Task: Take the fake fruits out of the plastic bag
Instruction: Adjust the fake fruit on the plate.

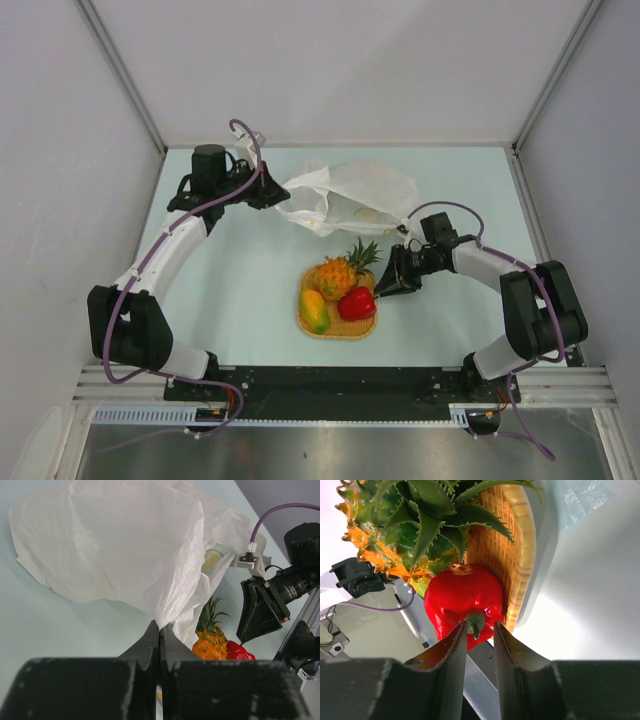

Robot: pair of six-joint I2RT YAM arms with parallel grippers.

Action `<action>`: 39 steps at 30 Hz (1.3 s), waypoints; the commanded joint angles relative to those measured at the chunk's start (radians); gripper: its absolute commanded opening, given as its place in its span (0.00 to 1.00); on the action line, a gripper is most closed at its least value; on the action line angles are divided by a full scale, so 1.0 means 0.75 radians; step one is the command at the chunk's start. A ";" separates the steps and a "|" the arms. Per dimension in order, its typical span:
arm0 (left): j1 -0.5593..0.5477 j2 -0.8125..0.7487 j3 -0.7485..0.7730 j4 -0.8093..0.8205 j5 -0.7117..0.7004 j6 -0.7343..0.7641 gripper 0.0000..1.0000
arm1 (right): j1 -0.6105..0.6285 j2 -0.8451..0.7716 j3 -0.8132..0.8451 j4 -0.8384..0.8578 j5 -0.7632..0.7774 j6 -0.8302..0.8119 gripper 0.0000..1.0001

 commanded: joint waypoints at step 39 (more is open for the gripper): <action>0.004 -0.125 -0.087 0.142 0.029 -0.068 0.01 | 0.254 -0.401 0.192 -0.238 0.449 -0.793 0.00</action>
